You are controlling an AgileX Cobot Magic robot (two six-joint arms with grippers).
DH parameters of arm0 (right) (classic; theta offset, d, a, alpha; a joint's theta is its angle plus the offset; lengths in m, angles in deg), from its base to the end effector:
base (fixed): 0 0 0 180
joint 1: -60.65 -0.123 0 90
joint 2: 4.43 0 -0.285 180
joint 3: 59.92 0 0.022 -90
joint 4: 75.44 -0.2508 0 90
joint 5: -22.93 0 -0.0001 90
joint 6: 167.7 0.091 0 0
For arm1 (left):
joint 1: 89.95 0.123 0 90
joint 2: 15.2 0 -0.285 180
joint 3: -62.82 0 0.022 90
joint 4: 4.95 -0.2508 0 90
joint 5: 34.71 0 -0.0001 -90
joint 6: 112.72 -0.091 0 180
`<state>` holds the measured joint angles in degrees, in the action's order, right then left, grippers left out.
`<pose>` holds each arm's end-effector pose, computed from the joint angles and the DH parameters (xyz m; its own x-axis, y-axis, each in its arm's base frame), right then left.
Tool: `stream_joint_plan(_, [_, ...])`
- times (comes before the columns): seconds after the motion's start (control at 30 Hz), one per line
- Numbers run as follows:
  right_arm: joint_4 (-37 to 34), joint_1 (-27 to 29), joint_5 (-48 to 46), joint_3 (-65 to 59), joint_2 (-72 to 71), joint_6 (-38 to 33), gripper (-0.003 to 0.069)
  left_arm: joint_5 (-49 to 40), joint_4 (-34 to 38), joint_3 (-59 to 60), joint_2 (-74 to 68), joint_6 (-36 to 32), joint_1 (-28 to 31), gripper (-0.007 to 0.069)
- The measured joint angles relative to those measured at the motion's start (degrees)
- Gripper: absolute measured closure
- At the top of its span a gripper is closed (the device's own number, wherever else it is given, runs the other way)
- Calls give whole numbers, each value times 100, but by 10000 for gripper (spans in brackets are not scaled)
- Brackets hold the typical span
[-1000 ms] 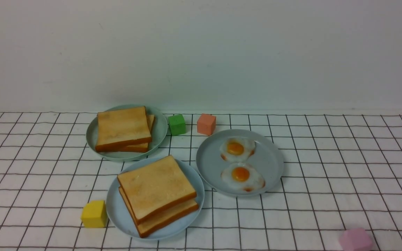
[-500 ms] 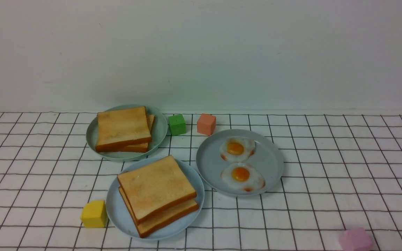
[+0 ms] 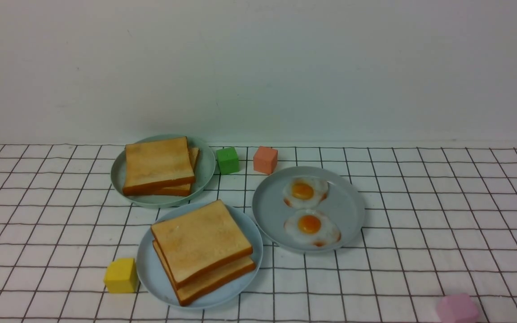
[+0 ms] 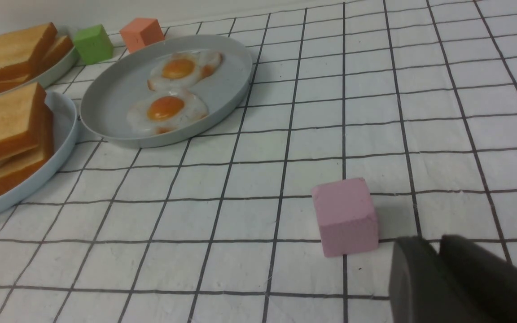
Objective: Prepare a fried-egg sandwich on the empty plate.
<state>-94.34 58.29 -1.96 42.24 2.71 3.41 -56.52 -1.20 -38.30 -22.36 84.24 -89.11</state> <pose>0.0499 0.0145 0.1733 -0.3413 0.1302 -0.9309 -0.1215 0.9760 0.1810 0.0525 -0.0014 0.1699 -0.2895 -0.3534 -0.8895 -0.0989 0.9354 -0.3395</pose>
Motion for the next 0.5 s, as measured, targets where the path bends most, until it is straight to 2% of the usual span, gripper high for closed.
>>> stream_joint_plan(0.5, [0,0,0,0,0,0,553,0,0,0,0,0,0,587])
